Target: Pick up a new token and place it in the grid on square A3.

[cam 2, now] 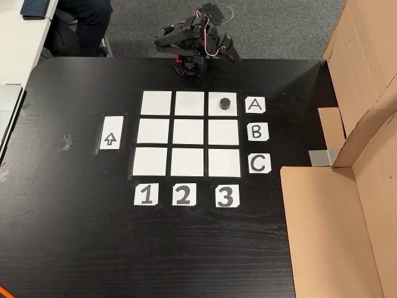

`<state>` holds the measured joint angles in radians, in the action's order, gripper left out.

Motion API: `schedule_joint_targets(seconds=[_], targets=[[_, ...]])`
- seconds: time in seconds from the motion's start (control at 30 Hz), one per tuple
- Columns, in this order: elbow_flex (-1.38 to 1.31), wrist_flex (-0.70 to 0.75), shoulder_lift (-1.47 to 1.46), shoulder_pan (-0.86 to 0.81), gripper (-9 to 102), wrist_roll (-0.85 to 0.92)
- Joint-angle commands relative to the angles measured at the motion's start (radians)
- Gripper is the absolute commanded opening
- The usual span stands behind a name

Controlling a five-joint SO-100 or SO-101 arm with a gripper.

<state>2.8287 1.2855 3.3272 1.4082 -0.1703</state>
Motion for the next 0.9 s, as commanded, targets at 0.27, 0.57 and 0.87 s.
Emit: schedule_joint_targets(seconds=[0.27,0.57,0.87], targets=[[0.023,-0.008,-0.003,-0.003,0,-0.008],[0.038,-0.012,-0.003,-0.006,-1,-0.008],[0.038,-0.012,-0.003,-0.006,-1,-0.008]])
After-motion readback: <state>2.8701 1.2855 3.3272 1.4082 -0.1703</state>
